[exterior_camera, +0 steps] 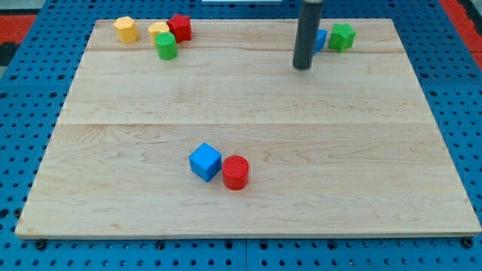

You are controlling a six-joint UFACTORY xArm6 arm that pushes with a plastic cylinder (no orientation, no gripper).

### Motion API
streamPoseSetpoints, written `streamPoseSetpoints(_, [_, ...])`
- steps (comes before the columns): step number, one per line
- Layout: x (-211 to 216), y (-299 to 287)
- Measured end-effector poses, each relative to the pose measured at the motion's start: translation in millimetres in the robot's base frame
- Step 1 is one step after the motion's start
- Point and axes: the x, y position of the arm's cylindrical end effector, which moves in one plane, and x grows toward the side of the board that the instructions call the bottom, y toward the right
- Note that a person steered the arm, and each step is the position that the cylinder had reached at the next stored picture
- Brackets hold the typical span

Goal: Slide the red circle up a bit

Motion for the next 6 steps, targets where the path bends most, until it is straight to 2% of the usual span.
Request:
streamPoseSetpoints(1, [114,0])
streamPoseSetpoints(2, [191,-59])
streamPoseSetpoints(3, [194,-115])
streamPoseSetpoints(6, [65,-124])
